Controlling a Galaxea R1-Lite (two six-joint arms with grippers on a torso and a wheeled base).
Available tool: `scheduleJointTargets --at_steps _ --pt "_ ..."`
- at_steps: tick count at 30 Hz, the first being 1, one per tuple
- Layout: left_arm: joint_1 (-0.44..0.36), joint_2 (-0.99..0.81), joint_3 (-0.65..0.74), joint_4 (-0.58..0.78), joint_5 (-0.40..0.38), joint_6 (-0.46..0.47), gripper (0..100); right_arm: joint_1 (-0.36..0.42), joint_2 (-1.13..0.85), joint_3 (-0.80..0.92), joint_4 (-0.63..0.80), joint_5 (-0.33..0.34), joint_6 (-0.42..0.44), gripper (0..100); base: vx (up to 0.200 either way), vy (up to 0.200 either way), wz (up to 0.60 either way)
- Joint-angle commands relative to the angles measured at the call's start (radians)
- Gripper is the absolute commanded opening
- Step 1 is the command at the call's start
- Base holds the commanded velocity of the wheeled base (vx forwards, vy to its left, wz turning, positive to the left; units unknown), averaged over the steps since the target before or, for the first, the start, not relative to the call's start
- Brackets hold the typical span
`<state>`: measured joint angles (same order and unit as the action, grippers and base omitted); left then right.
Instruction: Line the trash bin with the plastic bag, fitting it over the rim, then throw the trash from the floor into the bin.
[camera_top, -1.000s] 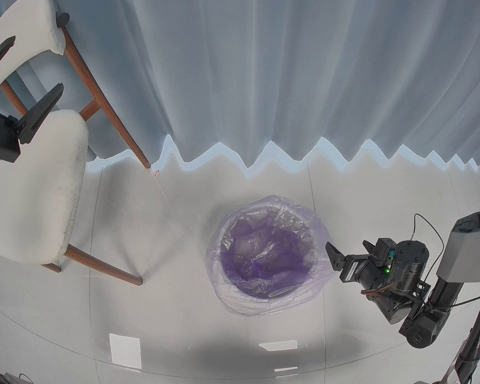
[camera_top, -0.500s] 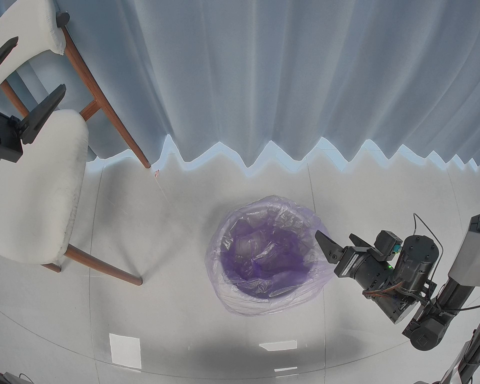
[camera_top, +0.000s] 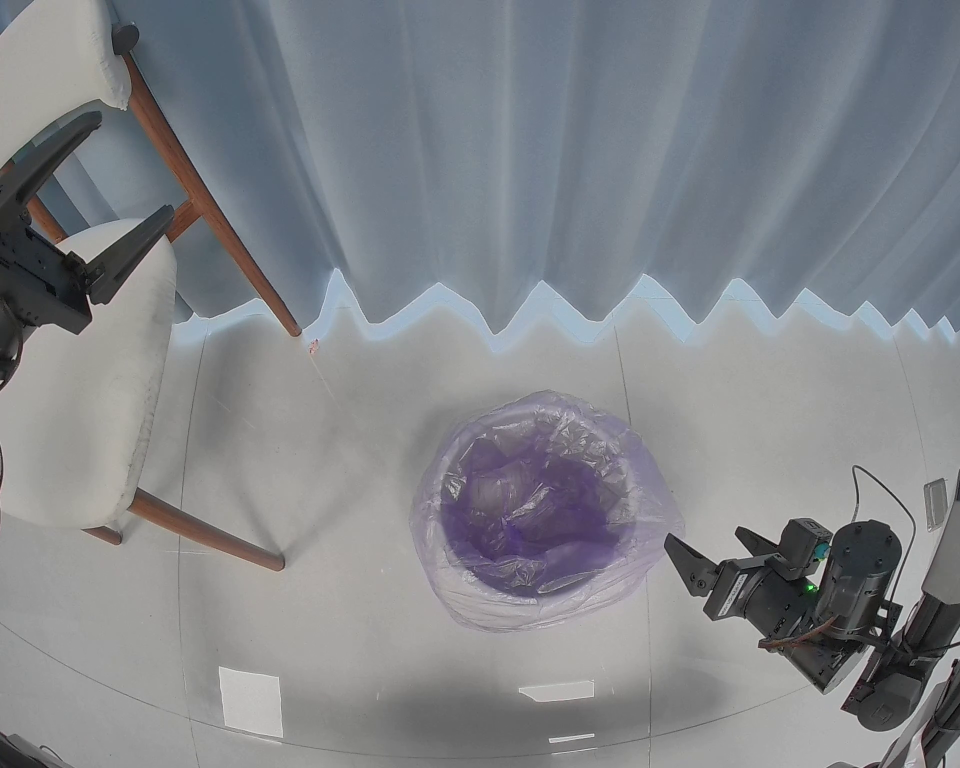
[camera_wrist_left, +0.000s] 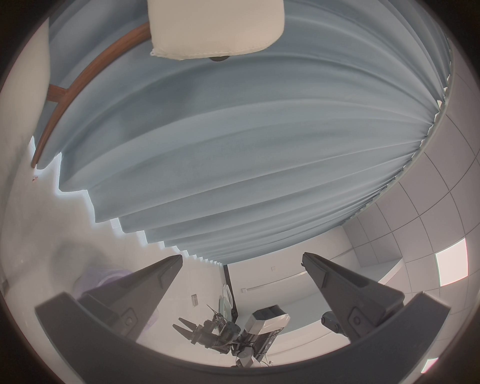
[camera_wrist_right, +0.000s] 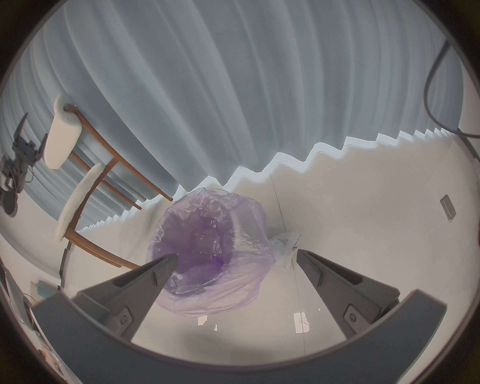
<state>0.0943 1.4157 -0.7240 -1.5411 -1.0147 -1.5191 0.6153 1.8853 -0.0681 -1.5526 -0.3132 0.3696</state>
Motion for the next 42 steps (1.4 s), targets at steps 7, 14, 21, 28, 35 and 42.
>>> scheduleJointTargets --at_steps 7,14,21,28,35,42 --pt "-0.033 0.022 -0.037 -0.001 0.051 0.010 100 0.070 -0.114 0.013 -0.014 -0.026 0.120 100 0.000 0.000 0.00" --pt "-0.028 0.022 -0.054 -0.001 0.062 0.011 100 0.204 -0.077 0.068 -0.011 0.005 0.101 100 0.000 0.000 0.00" --pt "-0.031 0.020 -0.049 -0.001 0.070 0.010 100 0.250 0.028 0.037 -0.015 0.013 0.184 100 0.000 0.000 0.00" --pt "-0.031 0.022 -0.048 -0.001 0.070 0.010 100 0.305 0.052 0.027 -0.012 0.034 0.416 100 0.000 0.000 0.00" --pt "0.001 0.023 -0.066 -0.001 0.082 0.010 100 0.185 0.028 -0.058 -0.004 0.065 0.433 100 0.000 0.000 0.00" --pt "0.002 -0.023 -0.066 -0.001 0.100 0.010 100 0.150 0.041 -0.226 0.180 0.086 0.437 100 0.000 0.000 0.00"
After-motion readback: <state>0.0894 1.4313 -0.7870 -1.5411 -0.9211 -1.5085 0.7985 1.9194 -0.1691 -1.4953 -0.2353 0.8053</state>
